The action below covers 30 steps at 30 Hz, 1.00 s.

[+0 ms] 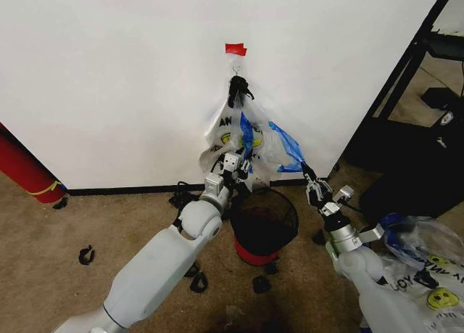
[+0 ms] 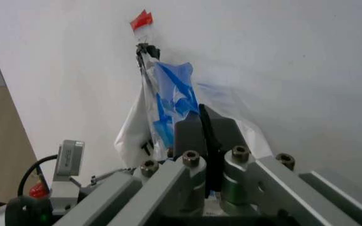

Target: Pick up the garbage bag from the wall and place it over the trash bin.

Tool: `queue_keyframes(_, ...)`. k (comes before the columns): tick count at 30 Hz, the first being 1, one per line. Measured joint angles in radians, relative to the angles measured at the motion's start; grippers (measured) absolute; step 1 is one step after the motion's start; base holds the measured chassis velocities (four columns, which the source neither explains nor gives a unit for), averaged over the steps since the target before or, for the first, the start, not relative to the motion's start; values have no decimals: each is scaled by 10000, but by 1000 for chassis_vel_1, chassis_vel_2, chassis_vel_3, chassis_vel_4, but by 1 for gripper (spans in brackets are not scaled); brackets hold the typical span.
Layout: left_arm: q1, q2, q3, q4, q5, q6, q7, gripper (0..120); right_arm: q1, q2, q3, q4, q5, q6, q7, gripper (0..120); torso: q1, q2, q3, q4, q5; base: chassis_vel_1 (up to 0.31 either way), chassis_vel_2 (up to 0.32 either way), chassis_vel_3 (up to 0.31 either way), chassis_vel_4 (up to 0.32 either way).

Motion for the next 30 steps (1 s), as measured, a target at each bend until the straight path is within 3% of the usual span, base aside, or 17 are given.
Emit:
queue_keyframes(10, -64, 5, 166, 224, 181, 255, 2, 26, 51, 48, 1, 53, -13, 0, 0, 0, 0, 0, 0, 0, -1, 0, 0, 0, 0)
queue_keyframes(16, -104, -29, 159, 253, 206, 229, -78, 15, 13, 67, 10, 154, -27, 0, -7, 0, 0, 0, 0, -1, -1, 0, 0, 0, 0)
queue_keyframes(20, -57, 8, 102, 127, 115, 140, -89, 0, -11, 66, 59, 184, -34, 7, -8, 0, -1, 0, 0, 0, -1, 0, 0, 0, 0)
queue_keyframes(26, 137, 57, -46, -3, -157, -92, -74, 0, -12, 68, 81, 192, -70, 71, 20, 0, -1, 0, 0, -1, -1, 0, 0, 0, 0)
queue_keyframes(30, 489, 108, -431, -309, -789, -673, 280, 0, 0, 87, 84, 192, -105, 170, 122, 0, -1, 0, 0, -1, -1, 0, 0, 0, 0)
